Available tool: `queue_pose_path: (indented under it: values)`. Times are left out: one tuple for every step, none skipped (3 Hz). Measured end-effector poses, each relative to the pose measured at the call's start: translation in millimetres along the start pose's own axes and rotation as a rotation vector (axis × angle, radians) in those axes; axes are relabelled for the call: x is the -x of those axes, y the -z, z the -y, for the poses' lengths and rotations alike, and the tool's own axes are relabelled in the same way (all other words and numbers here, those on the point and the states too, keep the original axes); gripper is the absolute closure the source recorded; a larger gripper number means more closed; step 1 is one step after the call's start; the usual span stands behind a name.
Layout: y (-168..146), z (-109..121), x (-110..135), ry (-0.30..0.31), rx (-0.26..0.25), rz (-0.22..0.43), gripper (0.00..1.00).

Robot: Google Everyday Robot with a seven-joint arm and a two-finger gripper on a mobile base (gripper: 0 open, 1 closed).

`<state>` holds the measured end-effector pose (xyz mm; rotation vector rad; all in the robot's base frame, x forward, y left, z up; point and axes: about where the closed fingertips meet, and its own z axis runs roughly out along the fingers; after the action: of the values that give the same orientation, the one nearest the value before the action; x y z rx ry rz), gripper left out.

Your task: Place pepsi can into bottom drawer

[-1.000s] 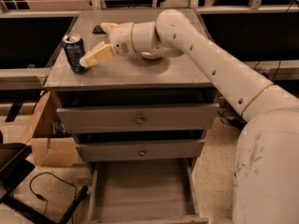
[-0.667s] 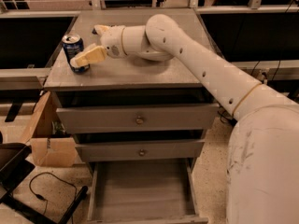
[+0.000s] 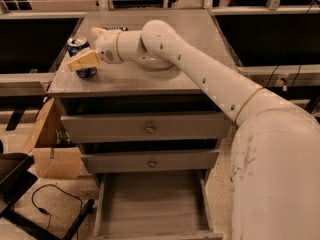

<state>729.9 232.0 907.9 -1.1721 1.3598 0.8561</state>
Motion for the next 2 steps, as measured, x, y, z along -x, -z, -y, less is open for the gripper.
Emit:
queue_pose_path:
  values:
    - [0.0,0.0,0.0,0.000,0.000,0.000,0.27]
    - [-0.1,0.0,0.0,0.000,0.000,0.000,0.50]
